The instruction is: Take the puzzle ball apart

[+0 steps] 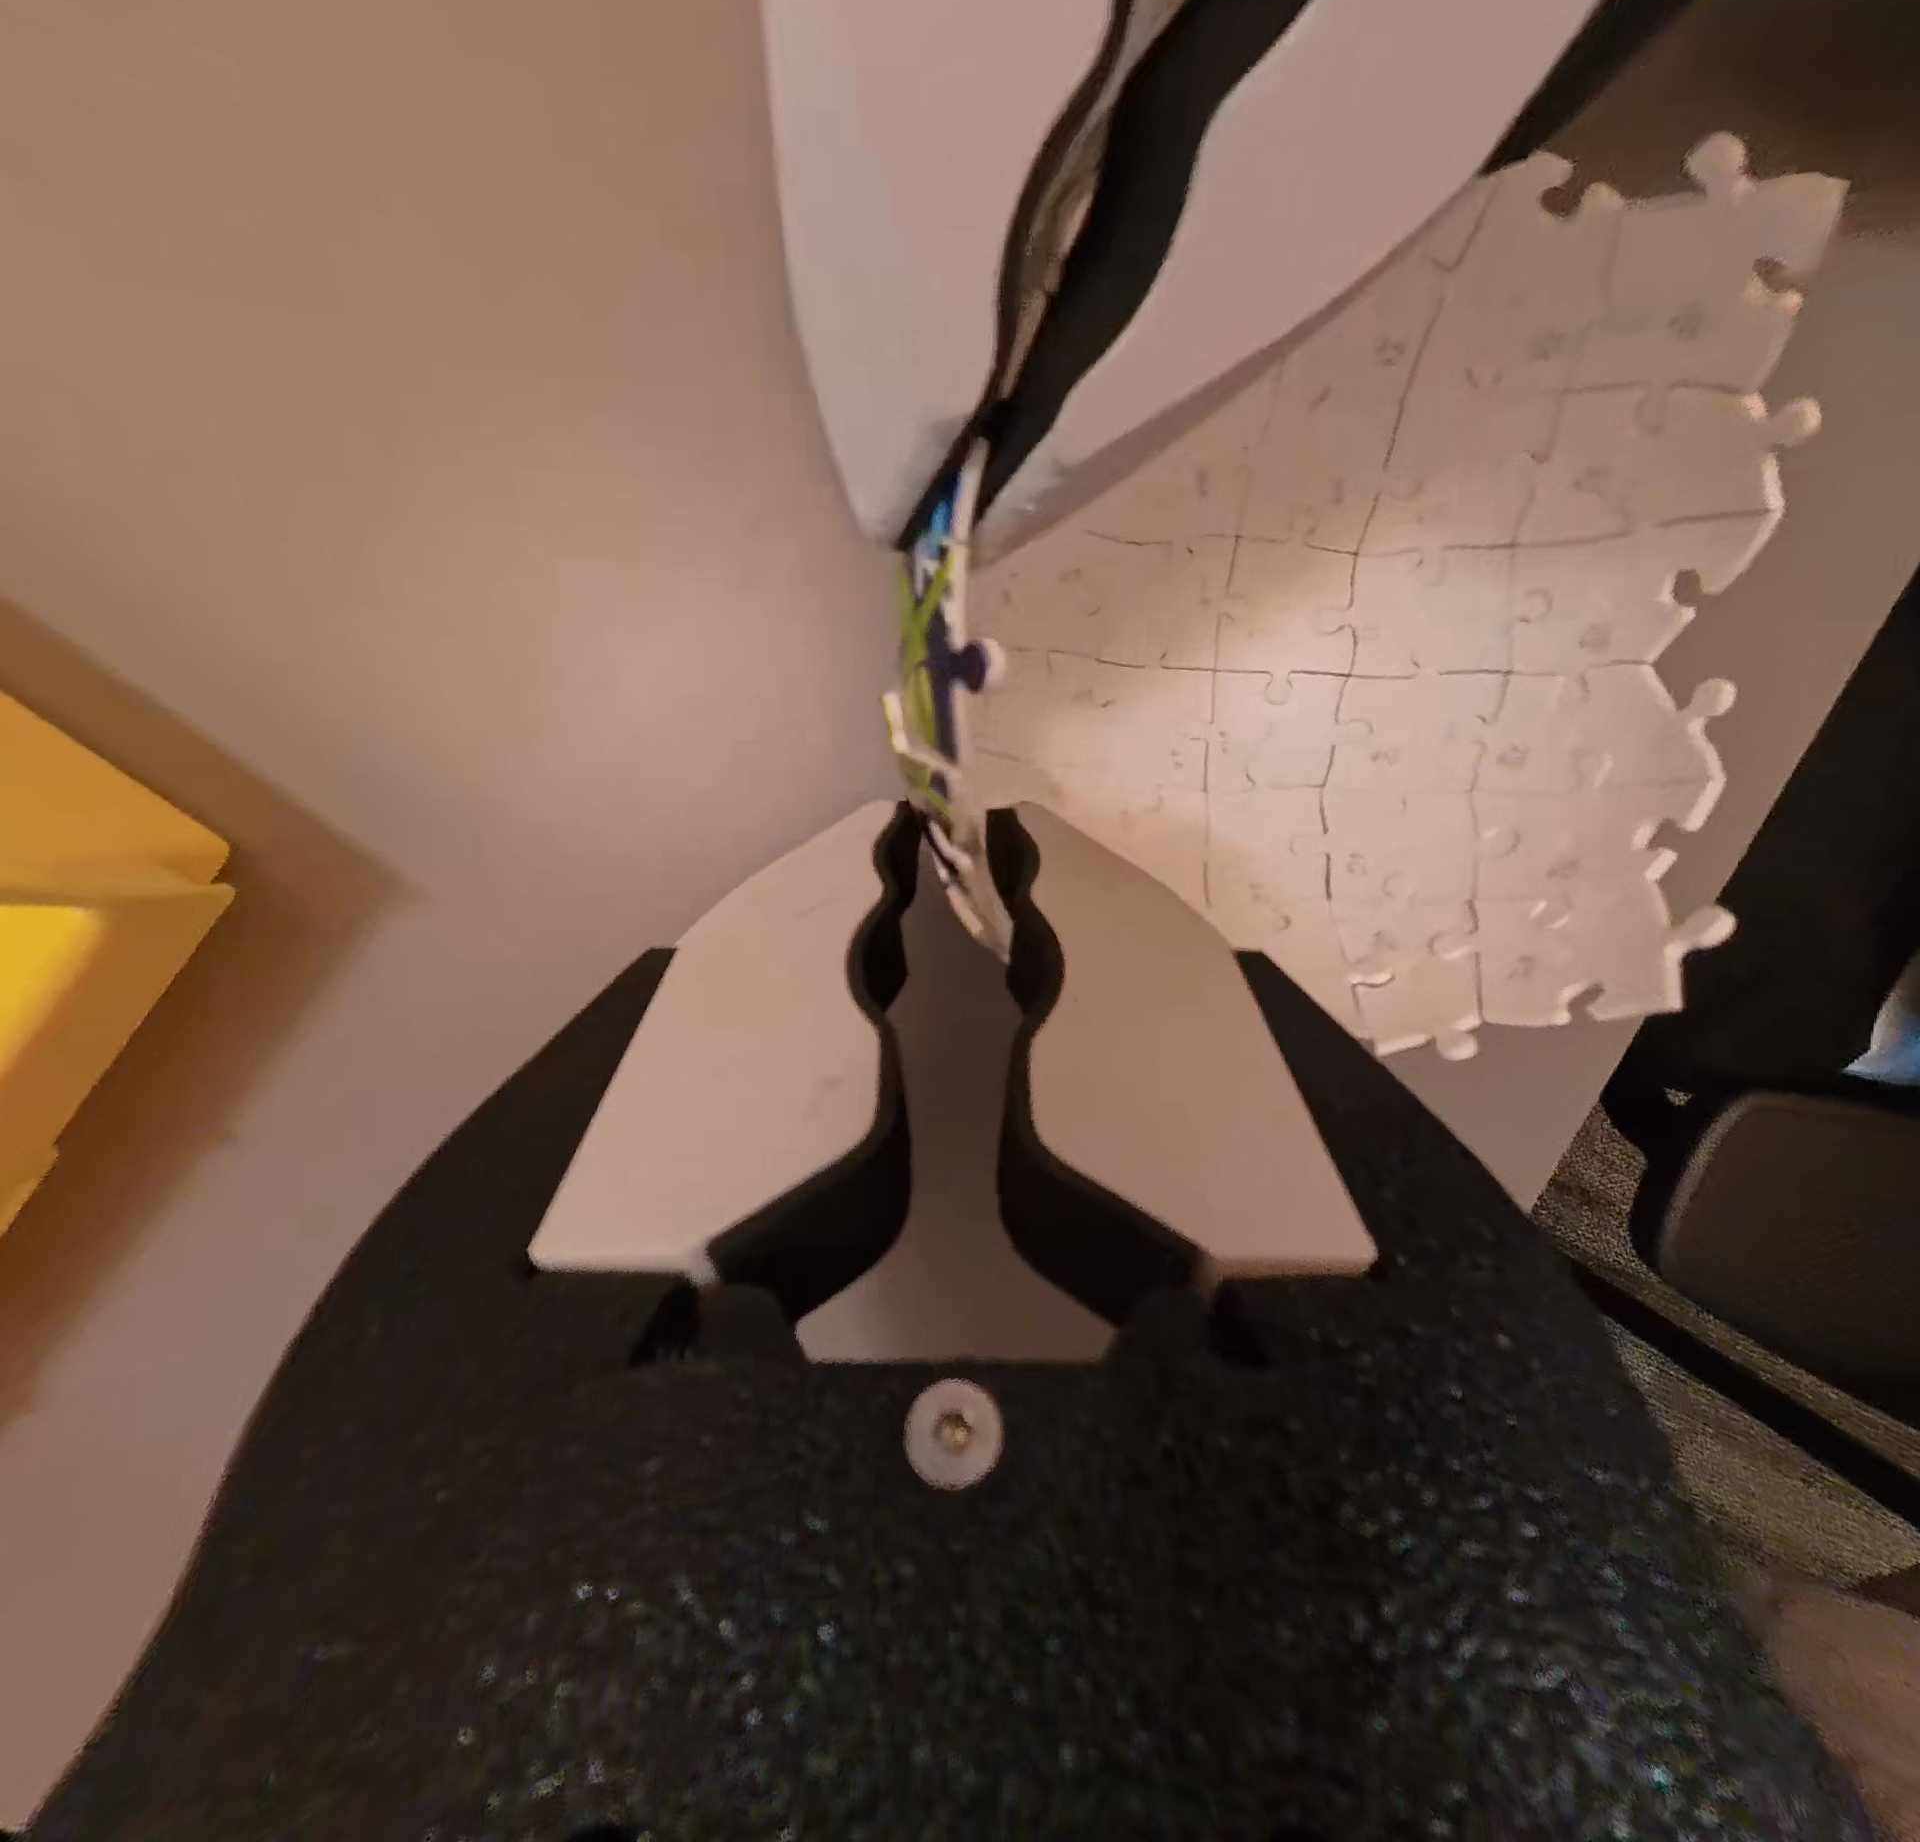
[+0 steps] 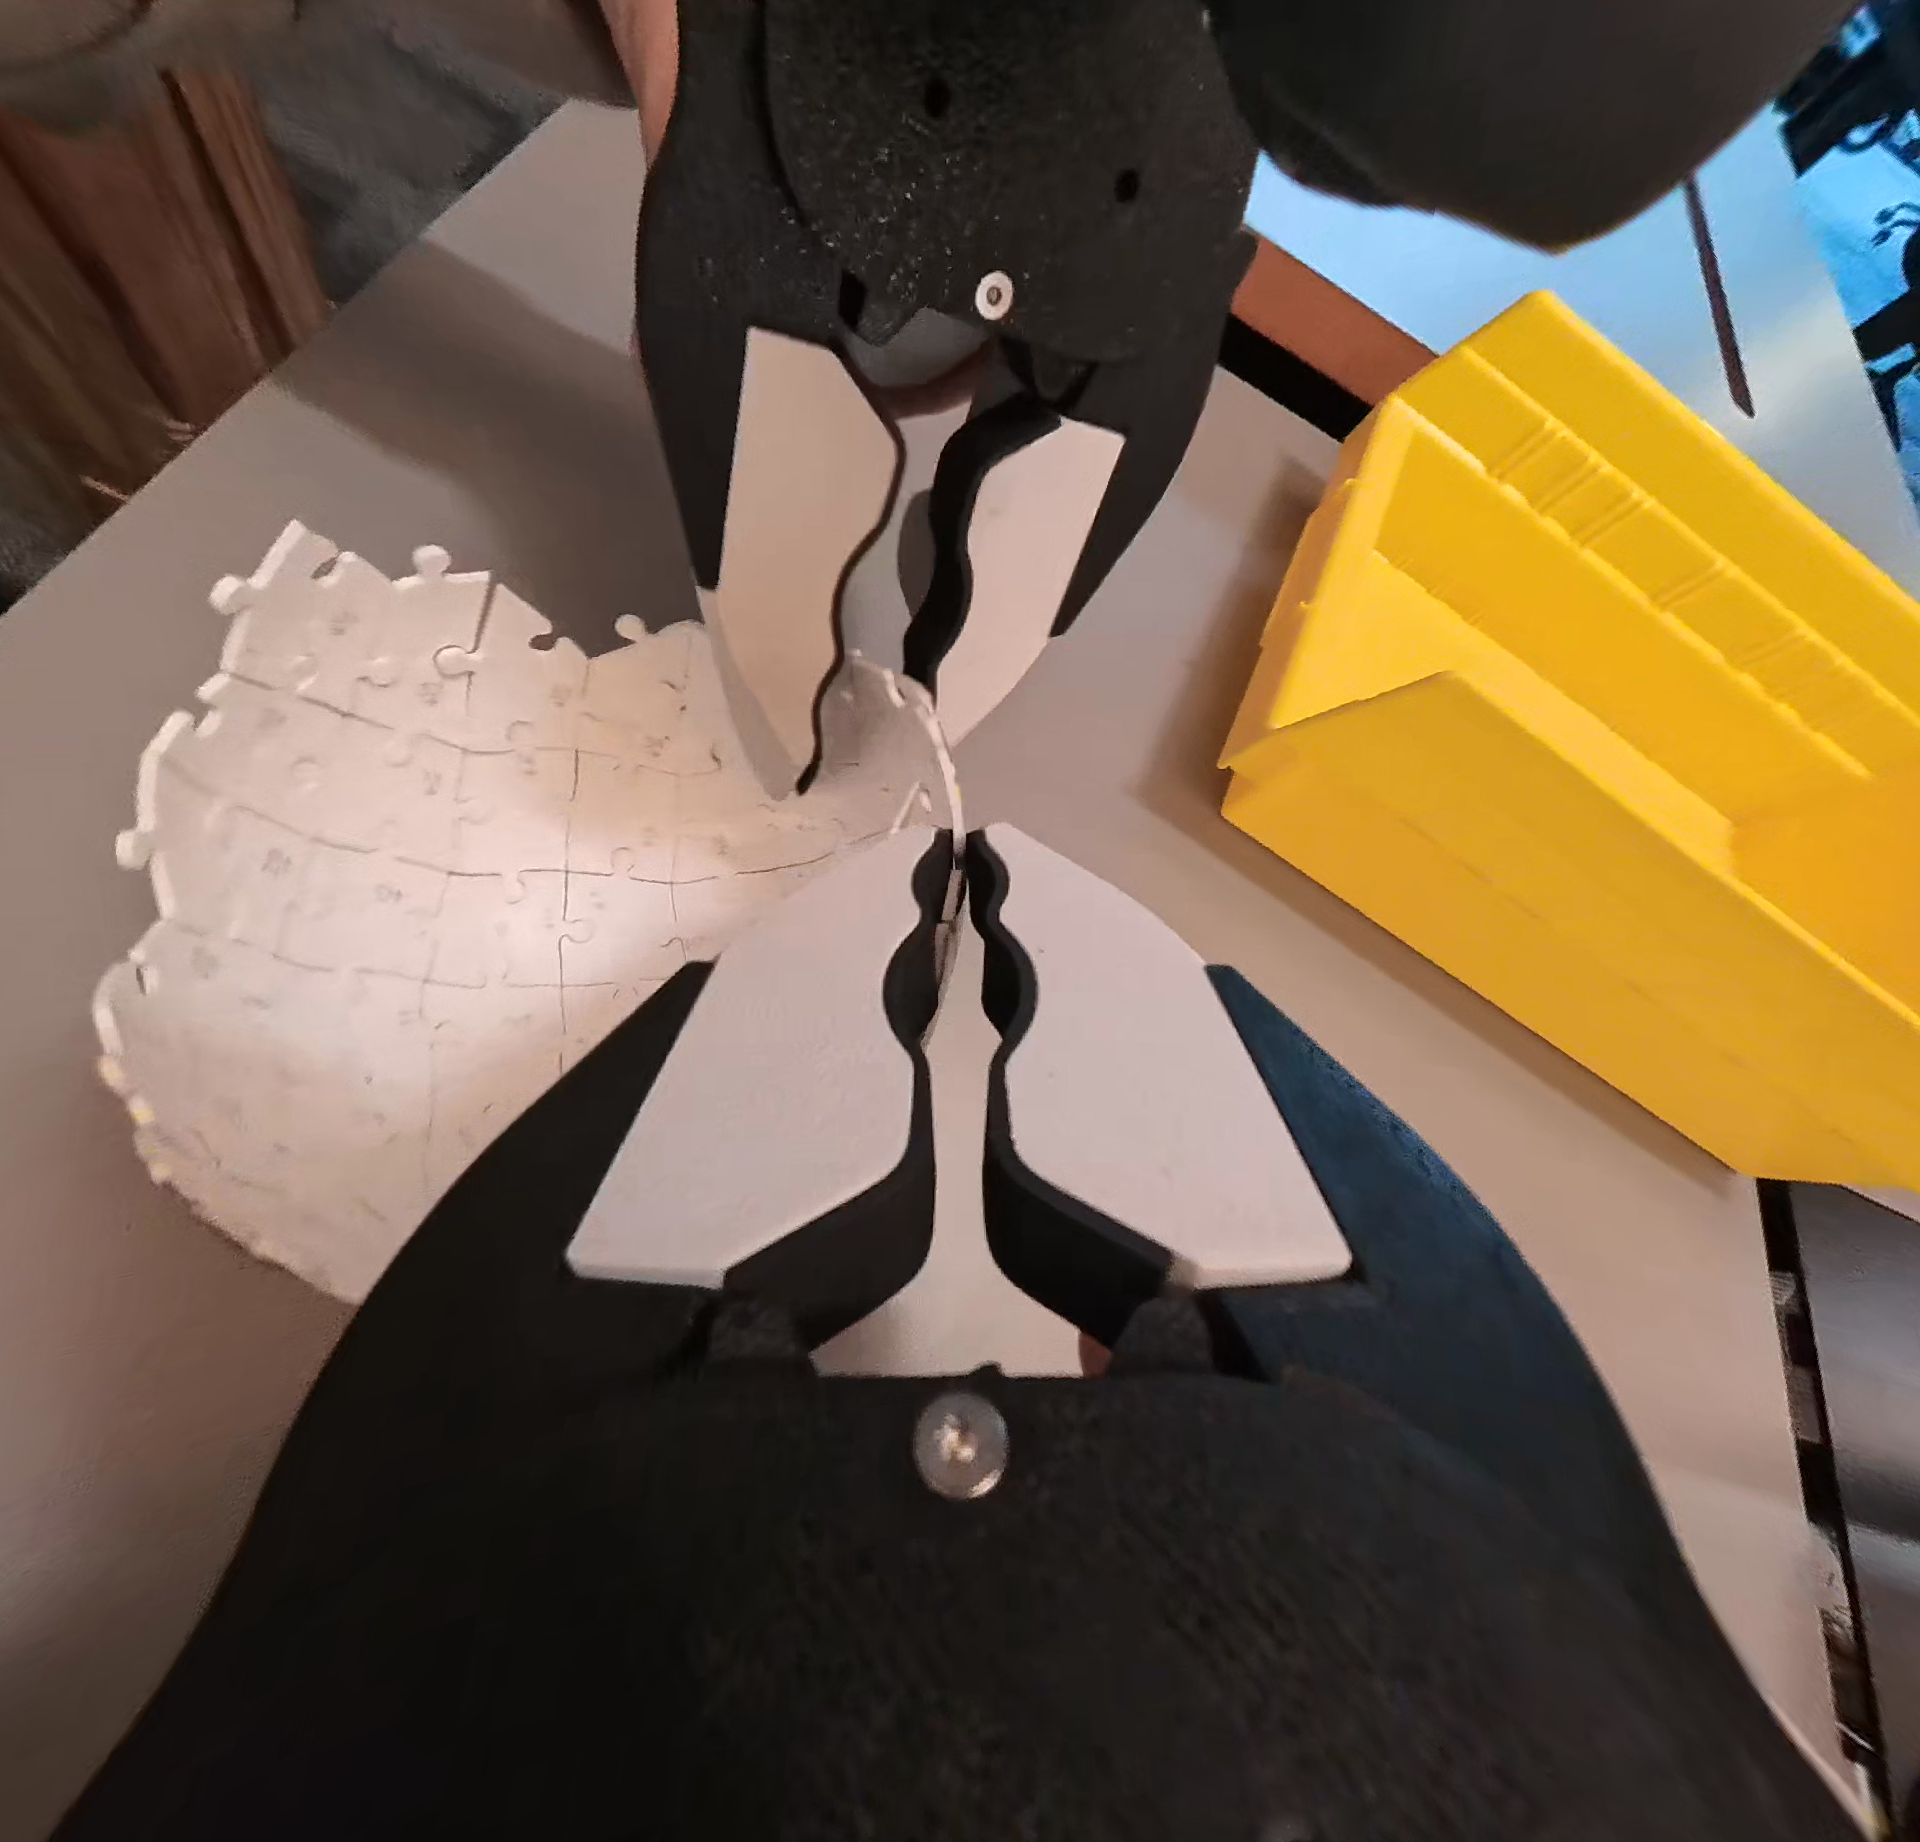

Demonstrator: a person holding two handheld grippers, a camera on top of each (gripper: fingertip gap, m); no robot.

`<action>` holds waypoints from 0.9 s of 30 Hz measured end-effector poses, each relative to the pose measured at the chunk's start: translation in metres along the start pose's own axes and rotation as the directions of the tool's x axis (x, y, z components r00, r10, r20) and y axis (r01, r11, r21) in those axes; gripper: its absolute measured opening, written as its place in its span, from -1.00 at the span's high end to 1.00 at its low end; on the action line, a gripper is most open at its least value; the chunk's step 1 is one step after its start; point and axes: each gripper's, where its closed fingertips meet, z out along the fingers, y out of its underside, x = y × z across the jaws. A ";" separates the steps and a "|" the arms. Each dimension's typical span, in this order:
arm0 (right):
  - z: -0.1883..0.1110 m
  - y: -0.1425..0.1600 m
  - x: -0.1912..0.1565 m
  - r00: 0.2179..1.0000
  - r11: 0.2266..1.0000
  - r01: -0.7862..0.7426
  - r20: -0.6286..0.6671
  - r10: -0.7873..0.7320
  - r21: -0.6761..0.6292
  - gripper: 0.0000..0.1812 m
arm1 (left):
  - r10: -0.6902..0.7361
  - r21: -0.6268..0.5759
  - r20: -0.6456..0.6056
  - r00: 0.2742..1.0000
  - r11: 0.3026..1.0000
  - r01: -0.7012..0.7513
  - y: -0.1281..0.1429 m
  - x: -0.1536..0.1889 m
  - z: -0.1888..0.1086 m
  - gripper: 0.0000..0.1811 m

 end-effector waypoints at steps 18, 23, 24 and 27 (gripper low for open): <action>0.005 0.004 -0.001 0.998 0.996 -0.056 -0.023 0.057 0.067 0.97 | 0.024 -0.048 0.139 0.990 0.999 -0.017 -0.003 -0.008 -0.003 0.85; 0.005 0.004 -0.002 0.998 0.996 -0.055 -0.026 0.057 0.071 0.97 | -0.007 -0.015 0.147 0.989 1.000 0.010 -0.005 -0.011 -0.007 0.91; 0.005 0.004 -0.002 0.998 0.996 -0.054 -0.027 0.056 0.071 0.97 | -0.026 -0.003 0.137 0.990 1.000 0.027 -0.006 -0.011 -0.008 0.92; 0.005 0.004 -0.001 0.998 0.997 -0.050 -0.027 0.052 0.063 0.97 | -0.064 0.043 0.105 0.992 0.997 0.060 -0.008 -0.010 -0.012 0.94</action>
